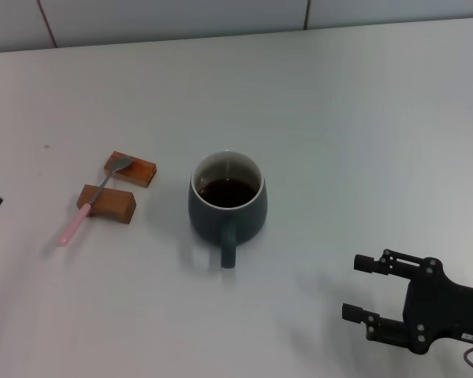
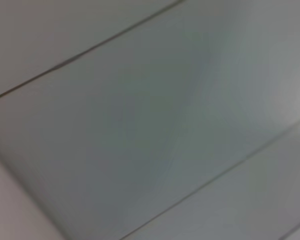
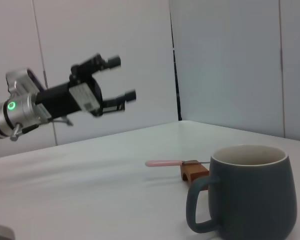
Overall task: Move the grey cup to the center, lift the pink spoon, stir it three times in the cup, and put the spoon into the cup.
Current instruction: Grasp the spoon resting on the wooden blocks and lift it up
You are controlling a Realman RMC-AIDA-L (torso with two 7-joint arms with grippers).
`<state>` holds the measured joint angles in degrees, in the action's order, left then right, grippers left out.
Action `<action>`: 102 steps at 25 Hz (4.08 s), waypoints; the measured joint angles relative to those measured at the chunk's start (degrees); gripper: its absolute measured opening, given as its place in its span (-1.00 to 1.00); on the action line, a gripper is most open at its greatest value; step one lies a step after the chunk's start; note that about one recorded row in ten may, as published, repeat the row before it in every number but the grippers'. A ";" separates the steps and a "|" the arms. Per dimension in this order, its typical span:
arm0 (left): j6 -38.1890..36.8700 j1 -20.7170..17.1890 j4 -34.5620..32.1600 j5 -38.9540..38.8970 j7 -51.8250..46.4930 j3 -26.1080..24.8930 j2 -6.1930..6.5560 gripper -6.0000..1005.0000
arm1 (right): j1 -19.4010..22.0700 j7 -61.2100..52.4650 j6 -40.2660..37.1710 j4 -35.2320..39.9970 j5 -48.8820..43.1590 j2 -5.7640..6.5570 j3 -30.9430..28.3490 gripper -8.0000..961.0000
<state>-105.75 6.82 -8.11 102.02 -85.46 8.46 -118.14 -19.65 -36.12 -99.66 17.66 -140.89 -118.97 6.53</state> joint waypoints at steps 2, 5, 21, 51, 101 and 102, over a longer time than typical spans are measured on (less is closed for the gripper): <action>1.39 -1.06 -0.70 0.20 -3.61 0.07 0.01 0.68 | -0.24 0.00 0.03 0.00 -0.06 0.01 0.06 0.46; 3.72 -2.07 -0.98 0.95 -8.51 0.11 0.04 0.68 | -0.64 0.00 0.21 0.00 -0.33 0.02 0.07 0.46; 13.71 -1.93 -1.85 9.27 -20.84 0.13 0.04 0.68 | -1.37 -0.17 0.70 -0.21 -0.53 -0.11 0.16 0.46; 23.86 6.71 0.65 9.34 -26.82 1.71 -0.42 0.68 | -1.70 -0.69 0.69 -0.43 -0.08 -0.12 -0.32 0.45; 27.46 8.79 2.93 9.24 -27.72 1.08 -0.42 0.08 | -2.93 -1.41 0.69 -0.08 0.01 -0.03 -0.46 0.45; 27.46 8.80 2.93 9.25 -27.72 1.07 -0.42 -0.26 | -2.93 -1.41 0.69 -0.08 0.01 -0.03 -0.46 0.45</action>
<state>-78.29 15.62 -5.18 111.27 -113.18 9.53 -118.56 -22.58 -37.53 -98.97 17.58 -140.88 -119.00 6.06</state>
